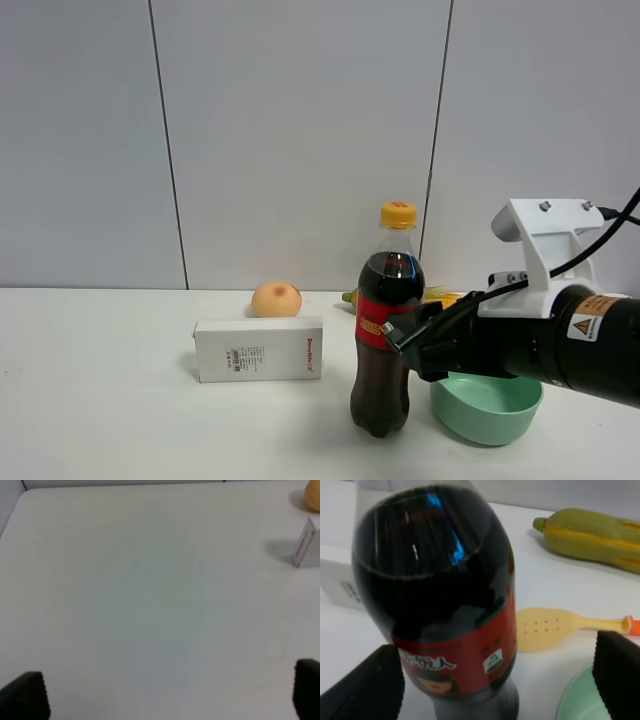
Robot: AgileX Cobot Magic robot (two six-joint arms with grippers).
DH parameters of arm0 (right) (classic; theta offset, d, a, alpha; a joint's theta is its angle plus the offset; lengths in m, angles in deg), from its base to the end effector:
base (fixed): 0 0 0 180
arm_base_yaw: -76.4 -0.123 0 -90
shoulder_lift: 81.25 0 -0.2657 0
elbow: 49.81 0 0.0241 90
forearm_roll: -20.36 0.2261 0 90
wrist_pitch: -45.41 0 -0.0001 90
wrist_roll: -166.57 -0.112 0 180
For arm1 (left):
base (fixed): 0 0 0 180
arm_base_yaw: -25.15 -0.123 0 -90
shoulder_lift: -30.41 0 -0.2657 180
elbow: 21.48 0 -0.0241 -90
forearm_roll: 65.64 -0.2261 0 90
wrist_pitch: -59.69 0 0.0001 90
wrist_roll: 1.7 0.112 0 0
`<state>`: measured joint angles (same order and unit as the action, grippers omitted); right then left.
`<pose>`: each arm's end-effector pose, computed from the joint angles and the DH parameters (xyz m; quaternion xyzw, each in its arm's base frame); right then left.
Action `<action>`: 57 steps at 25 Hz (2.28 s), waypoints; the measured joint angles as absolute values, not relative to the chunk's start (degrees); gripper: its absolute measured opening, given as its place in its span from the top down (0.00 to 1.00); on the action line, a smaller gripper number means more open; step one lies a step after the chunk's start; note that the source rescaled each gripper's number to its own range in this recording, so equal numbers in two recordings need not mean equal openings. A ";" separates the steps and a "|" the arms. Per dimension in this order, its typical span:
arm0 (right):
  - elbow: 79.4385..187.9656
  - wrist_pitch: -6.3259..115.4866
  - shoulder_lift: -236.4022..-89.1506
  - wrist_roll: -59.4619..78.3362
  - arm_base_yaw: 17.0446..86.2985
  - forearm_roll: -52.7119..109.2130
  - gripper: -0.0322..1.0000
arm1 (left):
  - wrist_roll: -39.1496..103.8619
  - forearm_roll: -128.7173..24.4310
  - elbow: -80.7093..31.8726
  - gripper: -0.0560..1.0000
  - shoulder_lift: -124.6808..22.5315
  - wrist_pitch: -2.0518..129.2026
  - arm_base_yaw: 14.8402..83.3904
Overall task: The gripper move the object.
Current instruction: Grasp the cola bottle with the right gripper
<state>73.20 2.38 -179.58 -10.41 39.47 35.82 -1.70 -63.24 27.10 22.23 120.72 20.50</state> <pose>0.2168 0.1375 0.1468 -0.1563 0.8188 0.1405 0.5343 0.0122 -0.0031 0.2527 -0.0339 0.8554 0.0000 0.5169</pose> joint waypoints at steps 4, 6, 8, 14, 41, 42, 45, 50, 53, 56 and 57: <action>73.19 -0.54 -181.73 -10.47 39.47 35.54 0.04 | -1.70 -63.24 27.10 0.00 22.23 120.72 20.50; 72.94 -2.41 -182.76 -10.73 39.47 35.28 0.04 | -1.70 -63.24 27.10 0.00 22.23 120.72 20.50; 72.94 -3.39 -183.19 -12.54 39.47 33.79 0.04 | -1.70 -63.24 27.10 0.00 22.23 120.72 20.50; 72.94 -4.66 -183.44 -15.01 39.47 29.45 0.04 | -1.70 -63.24 27.10 0.00 22.23 120.72 20.50; 72.99 -14.82 -190.27 -14.33 39.47 28.38 0.07 | -1.70 -63.24 27.10 0.00 22.23 120.72 20.50; 72.99 -14.82 -190.33 -13.84 39.47 28.38 0.07 | -1.70 -63.24 27.10 0.00 22.23 120.72 20.50; 72.99 -14.82 -190.33 -12.61 39.47 28.38 0.07 | -1.70 -63.24 27.10 0.00 22.23 120.72 20.50; 72.99 -14.82 -190.33 -12.60 39.47 28.38 0.07 | -1.70 -63.24 27.10 0.00 22.23 120.72 20.50; 72.99 -14.82 -190.39 -12.60 39.47 28.43 0.07 | -1.70 -63.24 27.10 0.00 22.23 120.72 20.50; 72.99 -14.82 -190.39 -12.60 39.47 28.43 0.07 | -1.70 -63.24 27.10 0.00 22.23 120.72 20.50; 72.99 -14.82 -190.39 -12.60 39.47 28.43 0.07 | -1.70 -63.24 27.10 0.00 22.23 120.72 20.50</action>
<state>72.99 -14.82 -190.39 -12.60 39.47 28.43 -1.70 -63.24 27.10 22.23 120.72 20.50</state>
